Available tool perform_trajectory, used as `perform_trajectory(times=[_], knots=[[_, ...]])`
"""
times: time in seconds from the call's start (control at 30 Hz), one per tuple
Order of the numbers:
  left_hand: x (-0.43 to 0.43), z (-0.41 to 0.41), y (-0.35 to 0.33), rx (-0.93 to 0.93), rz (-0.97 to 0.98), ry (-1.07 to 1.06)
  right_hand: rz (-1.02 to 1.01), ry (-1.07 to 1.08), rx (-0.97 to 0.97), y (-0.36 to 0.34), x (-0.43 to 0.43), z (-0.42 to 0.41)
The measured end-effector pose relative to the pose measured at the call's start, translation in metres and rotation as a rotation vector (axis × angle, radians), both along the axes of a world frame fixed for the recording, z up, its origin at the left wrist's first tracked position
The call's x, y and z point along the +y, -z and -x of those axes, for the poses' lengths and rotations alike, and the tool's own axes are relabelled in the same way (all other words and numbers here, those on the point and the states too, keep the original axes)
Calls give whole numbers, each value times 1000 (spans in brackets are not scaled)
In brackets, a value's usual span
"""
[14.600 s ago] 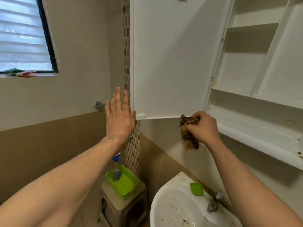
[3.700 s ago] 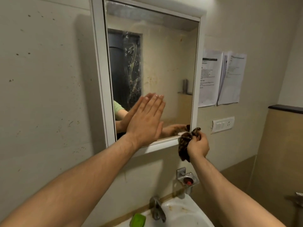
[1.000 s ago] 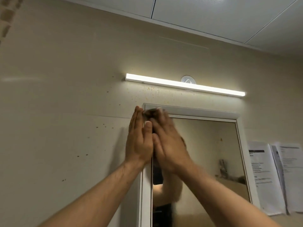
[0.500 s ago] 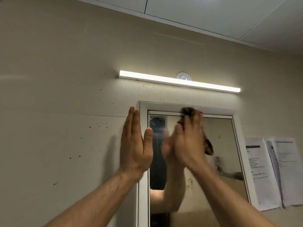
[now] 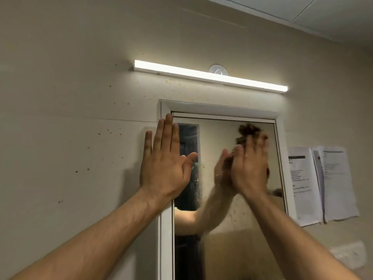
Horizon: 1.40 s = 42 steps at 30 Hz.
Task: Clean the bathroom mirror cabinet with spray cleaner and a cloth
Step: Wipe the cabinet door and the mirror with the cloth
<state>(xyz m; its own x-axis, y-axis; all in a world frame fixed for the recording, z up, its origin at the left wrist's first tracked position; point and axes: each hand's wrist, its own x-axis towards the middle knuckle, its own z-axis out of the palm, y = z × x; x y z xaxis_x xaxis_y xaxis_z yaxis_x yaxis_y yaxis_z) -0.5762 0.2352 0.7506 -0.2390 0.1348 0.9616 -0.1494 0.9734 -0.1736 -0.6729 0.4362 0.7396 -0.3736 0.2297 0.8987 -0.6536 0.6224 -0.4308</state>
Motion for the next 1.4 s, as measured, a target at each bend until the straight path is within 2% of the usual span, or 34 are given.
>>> perform_trajectory(times=[0.1,0.13,0.17,0.2,0.27,0.3,0.33,0.4,0.53,0.57,0.6,0.63,0.7,0.73,0.77,0.8,0.83,0.9,0.93,0.97,1.0,1.03,1.07,1.1,1.13,1.17,1.23,1.3,1.4], knots=[[2,-1,-2,-2,76,-51,-657,-62,358,33,-1,-3],[3,-1,-1,-16,103,-68,-762,-51,406,34,15,5],[4,-1,0,-26,123,-83,-738,-3,392,32,32,14],[4,0,2,-37,131,-96,-597,55,319,29,48,22],[4,0,5,-51,128,-111,-120,161,73,21,73,32],[4,1,6,-52,119,-108,59,172,-45,19,73,33],[4,1,6,-52,110,-105,143,153,-112,20,62,29],[5,1,7,-33,103,-80,53,89,-42,35,27,19],[6,0,8,0,91,-17,-687,-52,409,91,-1,4],[6,0,12,-3,79,-4,-782,-53,461,94,11,9],[7,0,14,-4,70,8,-755,-33,460,87,26,16],[7,-1,21,-12,57,11,-617,-14,385,80,38,19],[9,-1,28,-16,39,29,-109,2,103,59,47,20],[8,-4,35,-18,8,43,59,-3,-29,54,34,14],[10,-3,36,-3,-7,74,103,-8,-69,54,19,8],[10,-2,38,12,-25,101,22,-28,-6,60,0,2],[9,-2,39,31,-54,125,-157,-74,132,71,-17,-2],[7,-2,43,54,-97,170,-640,-114,434,91,-30,-9],[7,-2,45,58,-102,191,-815,-111,524,86,-21,-8],[7,-2,47,60,-96,210,-896,-82,567,72,-10,-3],[7,-1,49,60,-92,226,-873,-21,558,54,-2,2],[6,-1,51,63,-91,242,-747,8,484,32,2,3],[5,-1,51,72,-91,255,-528,10,394,6,3,2],[5,-1,52,81,-98,270,-310,-25,304,-16,-1,-3],[5,-2,51,96,-101,285,-180,-96,262,-32,-12,-10],[5,-2,51,110,-95,305,-176,-148,286,-34,-25,-16],[4,-2,51,137,-53,353,-454,-243,464,1,-50,-20],[3,-3,53,159,-4,383,-761,-342,537,66,-56,-21],[2,-6,64,108,63,425,-925,-361,532,121,-32,-14]])
